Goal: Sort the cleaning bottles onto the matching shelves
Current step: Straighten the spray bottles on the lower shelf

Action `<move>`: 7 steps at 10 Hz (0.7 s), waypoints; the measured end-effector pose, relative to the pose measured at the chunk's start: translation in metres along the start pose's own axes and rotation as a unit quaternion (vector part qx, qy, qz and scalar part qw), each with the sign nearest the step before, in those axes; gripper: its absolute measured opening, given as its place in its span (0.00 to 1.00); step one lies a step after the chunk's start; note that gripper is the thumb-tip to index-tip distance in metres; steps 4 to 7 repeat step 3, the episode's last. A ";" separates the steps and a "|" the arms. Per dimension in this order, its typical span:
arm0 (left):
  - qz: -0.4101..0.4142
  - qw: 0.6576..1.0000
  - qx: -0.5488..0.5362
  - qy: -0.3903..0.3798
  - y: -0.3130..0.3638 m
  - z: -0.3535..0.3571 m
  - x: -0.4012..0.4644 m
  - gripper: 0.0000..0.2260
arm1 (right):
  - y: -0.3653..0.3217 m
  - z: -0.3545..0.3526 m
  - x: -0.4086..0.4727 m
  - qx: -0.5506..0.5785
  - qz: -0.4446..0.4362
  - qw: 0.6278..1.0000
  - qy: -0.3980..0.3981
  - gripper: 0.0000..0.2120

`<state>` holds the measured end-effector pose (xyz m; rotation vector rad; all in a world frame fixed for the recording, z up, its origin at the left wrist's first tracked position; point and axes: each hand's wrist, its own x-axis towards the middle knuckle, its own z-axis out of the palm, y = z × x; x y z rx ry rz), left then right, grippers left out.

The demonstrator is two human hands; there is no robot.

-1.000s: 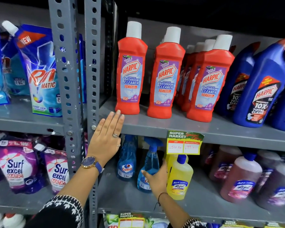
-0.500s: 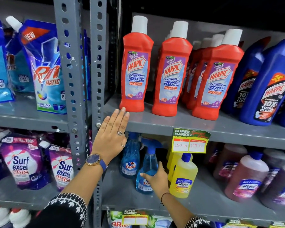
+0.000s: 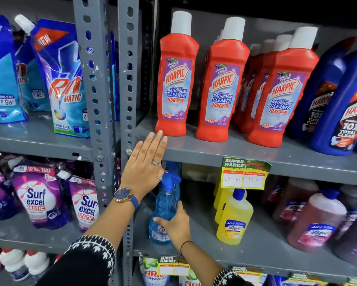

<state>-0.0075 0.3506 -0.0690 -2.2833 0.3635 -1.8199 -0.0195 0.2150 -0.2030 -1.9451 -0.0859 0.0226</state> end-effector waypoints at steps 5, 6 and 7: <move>-0.016 1.000 -0.014 -0.007 0.001 -0.005 0.003 0.37 | 0.005 0.000 -0.008 0.004 -0.007 1.000 0.016 0.35; -0.016 1.000 -0.014 -0.007 0.001 -0.005 0.003 0.37 | 0.005 0.000 -0.008 0.004 -0.007 1.000 0.016 0.35; -0.016 1.000 -0.014 -0.007 0.001 -0.005 0.003 0.37 | 0.005 0.000 -0.008 0.004 -0.007 1.000 0.016 0.35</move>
